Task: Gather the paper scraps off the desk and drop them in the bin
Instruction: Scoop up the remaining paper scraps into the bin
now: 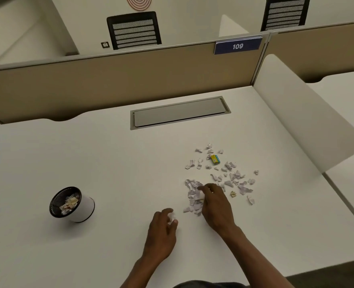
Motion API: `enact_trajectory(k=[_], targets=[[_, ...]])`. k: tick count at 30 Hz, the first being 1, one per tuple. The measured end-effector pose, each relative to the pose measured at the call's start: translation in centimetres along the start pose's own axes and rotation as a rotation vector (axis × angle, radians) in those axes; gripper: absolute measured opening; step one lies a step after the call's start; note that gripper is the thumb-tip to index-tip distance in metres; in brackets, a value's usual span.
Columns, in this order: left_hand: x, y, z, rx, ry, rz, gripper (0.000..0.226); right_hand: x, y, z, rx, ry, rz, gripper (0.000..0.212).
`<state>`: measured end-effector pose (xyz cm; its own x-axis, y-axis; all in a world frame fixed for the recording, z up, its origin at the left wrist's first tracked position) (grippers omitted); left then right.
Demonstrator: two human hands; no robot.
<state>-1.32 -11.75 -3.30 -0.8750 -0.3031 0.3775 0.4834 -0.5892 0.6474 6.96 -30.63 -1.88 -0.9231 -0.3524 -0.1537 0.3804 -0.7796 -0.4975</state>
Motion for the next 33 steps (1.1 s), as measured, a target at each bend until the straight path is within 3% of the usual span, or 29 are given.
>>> enact_trajectory(k=[6,11,17,21,28,33], targets=[[-3.0,3.9,-0.6,0.024,-0.019,-0.134,0.042,-1.6,0.9,-0.4,0.071,-0.191,0.031,0.081],[-6.9,6.6,0.5,-0.046,0.057,-0.226,0.039,-0.9,0.6,-0.7,0.037,-0.211,0.127,0.069],[-9.3,8.9,-0.6,-0.276,-0.049,-0.350,0.044,0.4,1.3,0.9,-0.063,-0.035,-0.012,0.055],[-8.6,9.6,-2.1,-0.404,-0.095,-0.473,0.039,0.1,1.2,0.4,0.040,-0.188,-0.007,0.058],[-6.5,7.5,-1.2,-0.196,-0.065,-0.488,0.028,-1.0,0.6,0.3,-0.014,-0.162,-0.026,0.054],[-6.7,6.3,0.7,-0.053,-0.032,-0.394,0.030,-0.8,-0.6,-0.6,0.112,-0.286,0.140,0.049]])
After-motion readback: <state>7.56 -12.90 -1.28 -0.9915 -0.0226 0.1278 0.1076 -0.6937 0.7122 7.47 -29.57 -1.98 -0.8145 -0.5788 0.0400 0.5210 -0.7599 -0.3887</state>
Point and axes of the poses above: each hand's wrist, its own x-axis away from the middle knuckle, its own z-axis out of the back of the hand, y = z × x, the point moved 6 cm from there along -x, towards the middle knuckle, and after that the axes turned 15 degrees about z, right-handed, at the moved point
